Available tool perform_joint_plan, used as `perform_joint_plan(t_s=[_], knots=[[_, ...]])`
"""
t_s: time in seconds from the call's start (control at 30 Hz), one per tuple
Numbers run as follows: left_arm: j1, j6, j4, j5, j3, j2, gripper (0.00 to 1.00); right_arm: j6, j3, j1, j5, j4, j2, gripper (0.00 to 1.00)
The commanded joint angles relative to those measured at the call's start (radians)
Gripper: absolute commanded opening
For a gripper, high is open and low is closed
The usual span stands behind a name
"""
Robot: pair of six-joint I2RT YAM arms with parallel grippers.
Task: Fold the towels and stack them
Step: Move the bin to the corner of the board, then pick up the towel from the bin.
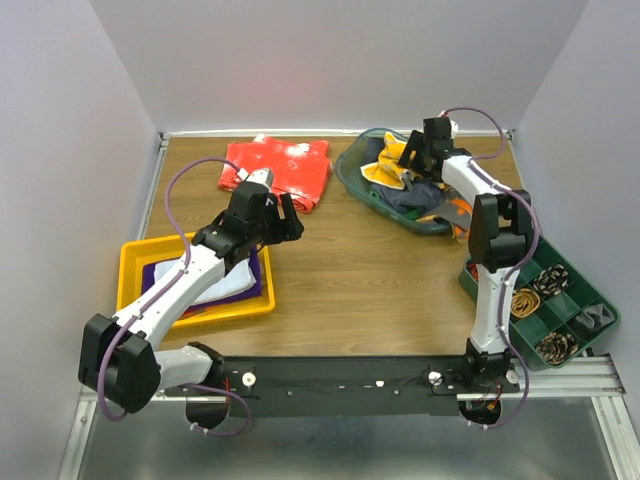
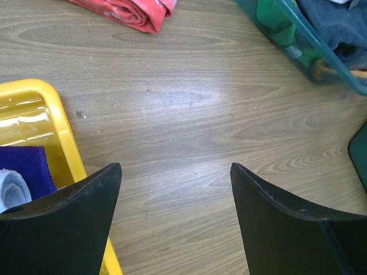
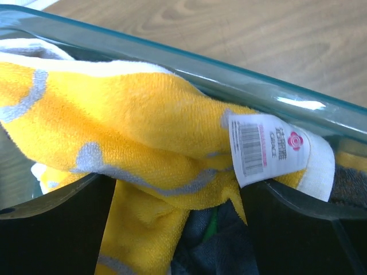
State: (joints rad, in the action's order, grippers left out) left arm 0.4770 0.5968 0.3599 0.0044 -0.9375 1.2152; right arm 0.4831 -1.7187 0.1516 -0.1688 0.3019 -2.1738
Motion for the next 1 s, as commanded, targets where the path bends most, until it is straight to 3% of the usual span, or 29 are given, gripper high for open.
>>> perform_joint_plan(t_s=[0.0, 0.27, 0.43, 0.6, 0.8, 0.87, 0.97], knots=[[0.0, 0.011, -0.012, 0.014, 0.031, -0.022, 0.85, -0.087, -0.107, 0.008, 0.024, 0.085, -0.017, 0.94], [0.0, 0.027, -0.036, 0.028, 0.039, -0.031, 0.85, -0.08, -0.018, 0.068, -0.014, 0.152, 0.19, 0.95], [0.0, 0.028, -0.038, 0.025, 0.034, -0.039, 0.85, -0.078, 0.07, 0.143, -0.066, 0.152, 0.236, 0.95], [0.002, 0.034, -0.042, 0.029, 0.034, -0.034, 0.84, -0.072, 0.096, 0.158, -0.115, 0.152, 0.2, 0.94], [0.002, 0.038, -0.044, 0.025, 0.042, -0.037, 0.84, -0.121, -0.001, 0.158, -0.162, 0.149, 0.102, 0.91], [0.002, 0.04, -0.045, 0.02, 0.043, -0.04, 0.84, -0.133, -0.057, 0.157, -0.186, 0.175, 0.057, 0.82], [0.0, 0.038, -0.05, 0.02, 0.043, -0.037, 0.84, -0.147, -0.103, 0.151, -0.201, 0.175, 0.036, 0.58]])
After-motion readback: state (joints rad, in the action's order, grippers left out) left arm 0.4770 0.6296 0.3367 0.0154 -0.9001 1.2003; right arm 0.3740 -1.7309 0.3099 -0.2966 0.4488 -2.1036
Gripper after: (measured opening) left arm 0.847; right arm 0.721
